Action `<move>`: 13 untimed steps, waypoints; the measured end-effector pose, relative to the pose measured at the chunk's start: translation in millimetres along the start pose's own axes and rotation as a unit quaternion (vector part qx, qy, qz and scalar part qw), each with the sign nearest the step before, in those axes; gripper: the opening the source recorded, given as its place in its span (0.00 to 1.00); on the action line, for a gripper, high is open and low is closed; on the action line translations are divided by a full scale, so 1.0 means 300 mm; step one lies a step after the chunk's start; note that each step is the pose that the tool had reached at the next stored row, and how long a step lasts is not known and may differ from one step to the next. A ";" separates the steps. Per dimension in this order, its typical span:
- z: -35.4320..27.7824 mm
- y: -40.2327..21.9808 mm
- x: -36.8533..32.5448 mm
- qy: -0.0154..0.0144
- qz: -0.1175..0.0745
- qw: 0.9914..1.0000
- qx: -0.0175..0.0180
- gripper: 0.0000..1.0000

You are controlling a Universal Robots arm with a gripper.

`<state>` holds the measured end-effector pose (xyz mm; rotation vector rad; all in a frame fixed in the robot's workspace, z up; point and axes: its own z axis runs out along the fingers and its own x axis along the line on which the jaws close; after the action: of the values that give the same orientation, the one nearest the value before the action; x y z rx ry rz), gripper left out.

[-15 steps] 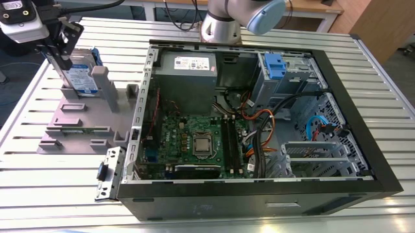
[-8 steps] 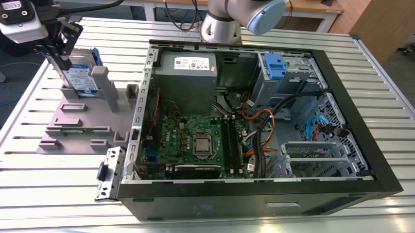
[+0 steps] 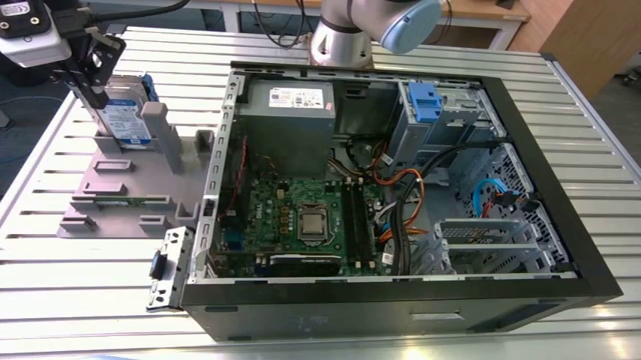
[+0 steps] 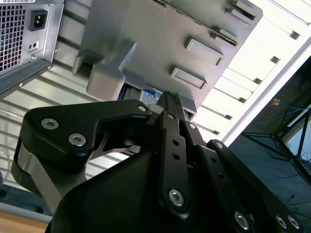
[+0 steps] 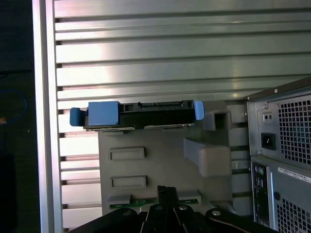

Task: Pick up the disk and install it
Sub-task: 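Reach for the disk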

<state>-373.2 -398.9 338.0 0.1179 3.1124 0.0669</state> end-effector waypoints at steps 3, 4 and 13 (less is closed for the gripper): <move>0.005 -0.002 0.018 0.000 0.000 1.000 0.000 0.11; 0.005 -0.002 0.018 0.000 0.000 1.000 0.000 0.11; 0.007 0.005 0.021 0.000 0.000 1.000 0.000 0.11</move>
<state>-379.4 -397.0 335.7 0.1182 3.1125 0.0668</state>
